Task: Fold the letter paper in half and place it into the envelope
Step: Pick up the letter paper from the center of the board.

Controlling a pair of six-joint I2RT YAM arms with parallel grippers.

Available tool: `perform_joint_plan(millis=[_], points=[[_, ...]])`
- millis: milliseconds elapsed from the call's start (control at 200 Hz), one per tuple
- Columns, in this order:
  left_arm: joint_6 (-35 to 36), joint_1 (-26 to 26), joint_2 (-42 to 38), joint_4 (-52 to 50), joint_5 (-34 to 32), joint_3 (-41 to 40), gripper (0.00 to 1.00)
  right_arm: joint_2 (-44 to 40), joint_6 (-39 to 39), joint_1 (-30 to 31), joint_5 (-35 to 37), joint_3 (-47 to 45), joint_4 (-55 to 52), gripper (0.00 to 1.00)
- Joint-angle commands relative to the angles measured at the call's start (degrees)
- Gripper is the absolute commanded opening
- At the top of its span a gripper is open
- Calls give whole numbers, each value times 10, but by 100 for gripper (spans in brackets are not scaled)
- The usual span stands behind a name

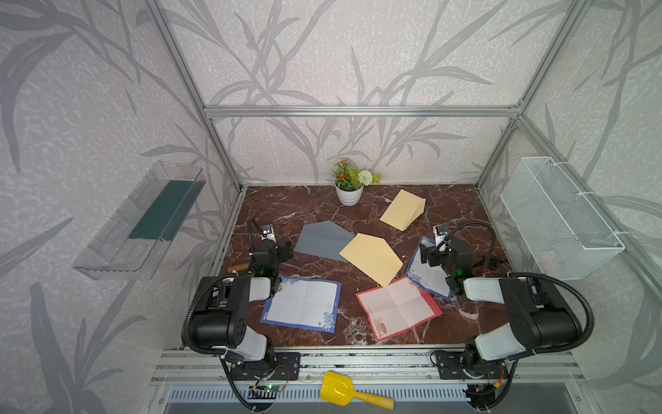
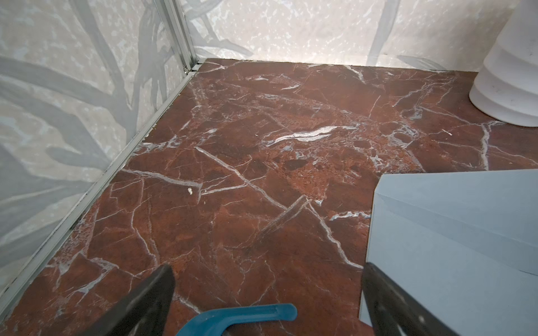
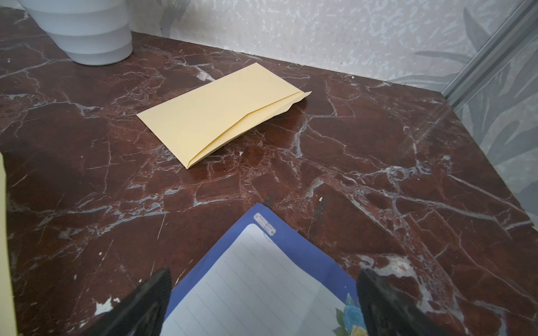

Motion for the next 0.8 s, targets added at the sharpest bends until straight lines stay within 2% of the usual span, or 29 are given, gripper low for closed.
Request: perform_joint_plan(millis=[0, 795], points=[[-2, 2, -4, 0, -3, 10, 99, -1, 2, -2, 4, 16, -3, 99], [-4, 4, -3, 0, 1, 11, 99, -1, 2, -2, 4, 16, -3, 99]])
